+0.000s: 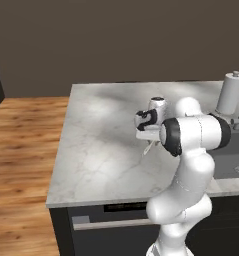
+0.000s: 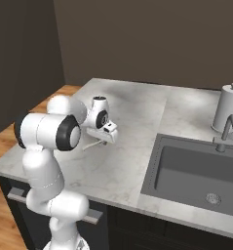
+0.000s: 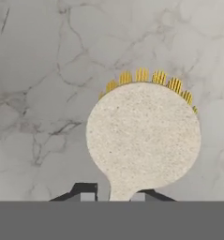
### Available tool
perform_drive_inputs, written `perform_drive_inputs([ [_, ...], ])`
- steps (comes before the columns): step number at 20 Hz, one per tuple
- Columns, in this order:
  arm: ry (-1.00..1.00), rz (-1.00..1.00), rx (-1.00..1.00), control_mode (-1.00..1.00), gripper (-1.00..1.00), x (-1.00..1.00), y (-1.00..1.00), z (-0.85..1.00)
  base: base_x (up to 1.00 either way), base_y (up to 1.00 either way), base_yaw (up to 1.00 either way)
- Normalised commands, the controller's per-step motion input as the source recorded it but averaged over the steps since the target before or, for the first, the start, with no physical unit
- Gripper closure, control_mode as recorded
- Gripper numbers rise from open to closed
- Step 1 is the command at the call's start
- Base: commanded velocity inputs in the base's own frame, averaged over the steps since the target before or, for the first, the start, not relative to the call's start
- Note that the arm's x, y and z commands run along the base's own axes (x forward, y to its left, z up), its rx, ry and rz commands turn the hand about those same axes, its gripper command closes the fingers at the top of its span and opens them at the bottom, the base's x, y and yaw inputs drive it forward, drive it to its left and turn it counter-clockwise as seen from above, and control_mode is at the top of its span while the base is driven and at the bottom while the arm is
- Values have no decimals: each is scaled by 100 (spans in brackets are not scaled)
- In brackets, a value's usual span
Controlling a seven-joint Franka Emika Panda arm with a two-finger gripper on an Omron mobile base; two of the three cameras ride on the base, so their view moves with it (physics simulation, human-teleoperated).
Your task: Grab the spray bottle from the cabinet, then place it next to the cutting board for sanitizing. Then grab the dish brush from the countertop next to the sink and place it next to the cutting board.
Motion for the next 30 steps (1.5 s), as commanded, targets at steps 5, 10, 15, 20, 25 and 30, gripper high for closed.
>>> perform_drive_inputs([
  [5,-51,0,0,-100,100,-85,2,77,0,0,0],
  [10,-78,0,0,-100,100,-100,9,57,0,0,0],
  [15,-82,0,0,-100,100,-90,19,58,0,0,0],
  [20,-67,0,0,-100,100,-72,34,58,0,0,0],
  [25,-17,-5,0,-100,100,-46,25,47,0,0,0],
  [30,7,-4,0,-100,100,-53,3,45,0,0,0],
])
